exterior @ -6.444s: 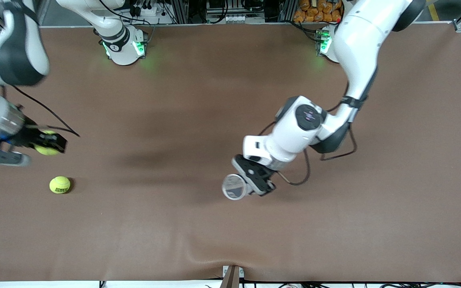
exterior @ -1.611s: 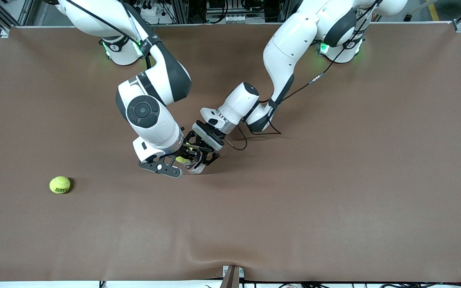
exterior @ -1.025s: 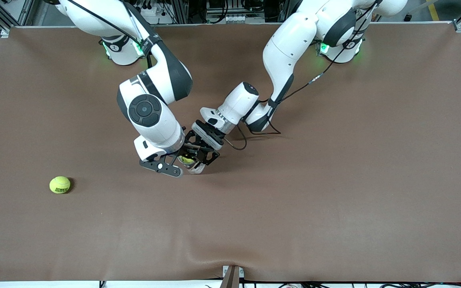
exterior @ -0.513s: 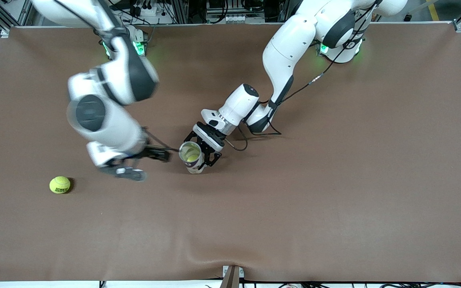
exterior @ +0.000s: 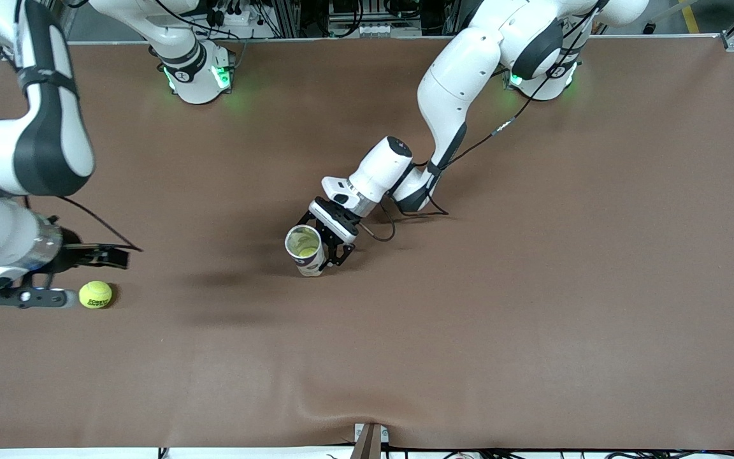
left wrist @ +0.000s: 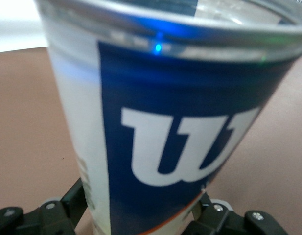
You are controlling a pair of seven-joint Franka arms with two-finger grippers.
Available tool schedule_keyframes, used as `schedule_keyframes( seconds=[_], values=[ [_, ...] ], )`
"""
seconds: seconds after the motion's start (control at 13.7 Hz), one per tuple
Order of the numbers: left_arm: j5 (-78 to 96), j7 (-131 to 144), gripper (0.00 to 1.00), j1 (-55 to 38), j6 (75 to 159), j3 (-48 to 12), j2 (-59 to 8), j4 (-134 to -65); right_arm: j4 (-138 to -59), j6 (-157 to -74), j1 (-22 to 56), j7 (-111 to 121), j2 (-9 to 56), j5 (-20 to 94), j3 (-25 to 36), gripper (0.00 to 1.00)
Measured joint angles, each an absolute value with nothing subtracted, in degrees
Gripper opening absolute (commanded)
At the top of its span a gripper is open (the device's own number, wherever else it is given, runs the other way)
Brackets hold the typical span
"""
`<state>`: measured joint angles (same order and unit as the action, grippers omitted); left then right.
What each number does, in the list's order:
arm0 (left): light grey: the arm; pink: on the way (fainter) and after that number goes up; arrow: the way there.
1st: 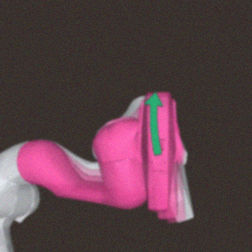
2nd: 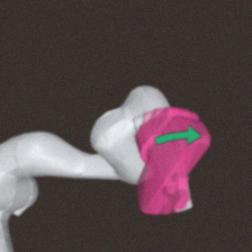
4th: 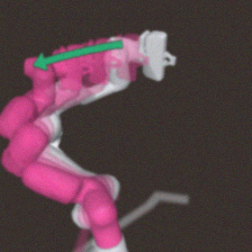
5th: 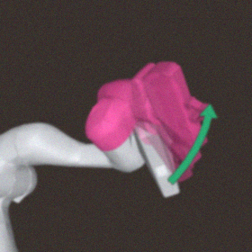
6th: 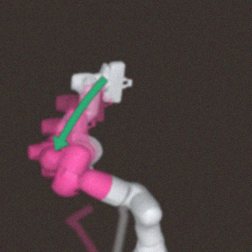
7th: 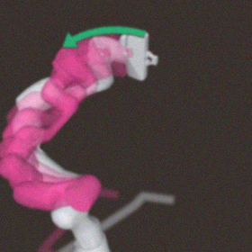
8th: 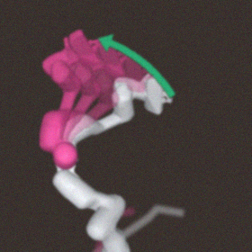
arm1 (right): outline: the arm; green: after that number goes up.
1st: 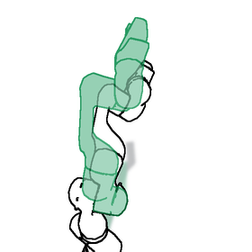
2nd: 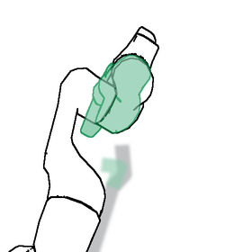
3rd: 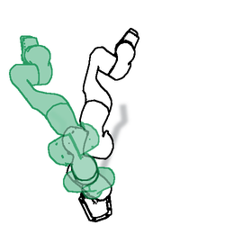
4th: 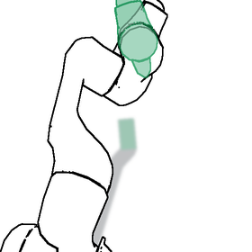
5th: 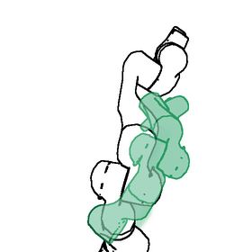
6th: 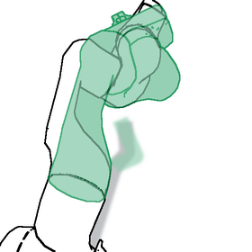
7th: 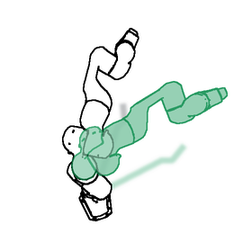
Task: Insert tennis ball vertically with right arm
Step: 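Move the right gripper back to the Roland Garros ball, then grasp the Roland Garros ball with the right gripper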
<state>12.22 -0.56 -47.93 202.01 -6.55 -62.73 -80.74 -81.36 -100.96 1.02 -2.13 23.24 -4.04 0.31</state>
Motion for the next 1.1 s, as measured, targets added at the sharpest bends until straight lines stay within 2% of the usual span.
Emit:
schedule_keyframes(
  seconds=[0.51,1.1],
  values=[
    [12.2,-0.6,0.88,-47.9,201.8,-6.2,-62.8,-80.7,-92.3,-124.9,-11.2,17.5,27.3,-4.6,0.3,1.00],
    [12.2,-0.6,0.87,-49.0,201.8,-4.6,-62.8,-80.7,-93.2,-134.0,-13.7,18.8,36.0,-3.4,-0.4,1.00]
  ],
)
